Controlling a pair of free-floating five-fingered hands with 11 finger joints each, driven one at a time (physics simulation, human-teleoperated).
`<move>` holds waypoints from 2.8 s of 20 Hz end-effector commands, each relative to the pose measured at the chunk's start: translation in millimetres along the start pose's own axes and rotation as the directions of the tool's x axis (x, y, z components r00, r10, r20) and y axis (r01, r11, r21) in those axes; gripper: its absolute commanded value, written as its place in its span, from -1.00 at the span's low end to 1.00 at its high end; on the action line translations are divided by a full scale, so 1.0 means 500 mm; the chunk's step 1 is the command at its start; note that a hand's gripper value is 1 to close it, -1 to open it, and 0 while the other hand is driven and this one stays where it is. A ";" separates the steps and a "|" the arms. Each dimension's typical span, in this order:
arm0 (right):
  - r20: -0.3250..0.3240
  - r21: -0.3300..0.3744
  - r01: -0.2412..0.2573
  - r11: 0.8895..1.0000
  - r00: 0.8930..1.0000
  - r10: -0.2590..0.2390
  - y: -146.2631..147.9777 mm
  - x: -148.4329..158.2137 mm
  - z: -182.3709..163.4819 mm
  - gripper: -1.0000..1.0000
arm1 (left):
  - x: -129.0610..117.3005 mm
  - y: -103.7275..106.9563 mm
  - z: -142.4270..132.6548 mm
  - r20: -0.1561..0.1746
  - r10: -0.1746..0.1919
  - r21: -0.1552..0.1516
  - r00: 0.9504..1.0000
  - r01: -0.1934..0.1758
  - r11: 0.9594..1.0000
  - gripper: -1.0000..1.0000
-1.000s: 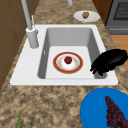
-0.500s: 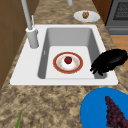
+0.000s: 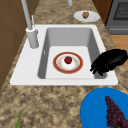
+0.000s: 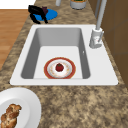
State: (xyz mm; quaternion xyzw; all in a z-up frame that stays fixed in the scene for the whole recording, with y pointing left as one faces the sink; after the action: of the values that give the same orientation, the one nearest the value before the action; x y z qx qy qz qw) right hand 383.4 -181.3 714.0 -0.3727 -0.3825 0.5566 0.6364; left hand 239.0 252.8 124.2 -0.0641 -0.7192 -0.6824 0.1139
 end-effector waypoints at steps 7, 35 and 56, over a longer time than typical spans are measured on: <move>0.016 0.042 0.036 0.998 0.999 -0.037 0.055 -0.035 0.151 1.00 | 0.000 0.000 0.000 0.000 0.000 0.000 1.000 0.000 1.000 0.00; -0.011 0.092 -0.015 0.996 1.000 0.016 0.426 -0.183 0.457 1.00 | 0.000 0.000 0.000 0.000 0.000 0.000 1.000 0.000 1.000 0.00; 0.004 0.188 -0.079 0.979 0.997 0.080 0.644 -0.308 0.103 1.00 | 0.000 0.000 0.000 0.000 0.000 0.000 1.000 0.000 1.000 0.00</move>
State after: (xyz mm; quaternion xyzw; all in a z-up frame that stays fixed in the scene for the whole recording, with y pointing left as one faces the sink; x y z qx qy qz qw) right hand 165.7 -292.1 457.9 -0.3224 -0.3147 0.6014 0.6598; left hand 239.0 252.8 124.2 -0.0641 -0.7192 -0.6824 0.1139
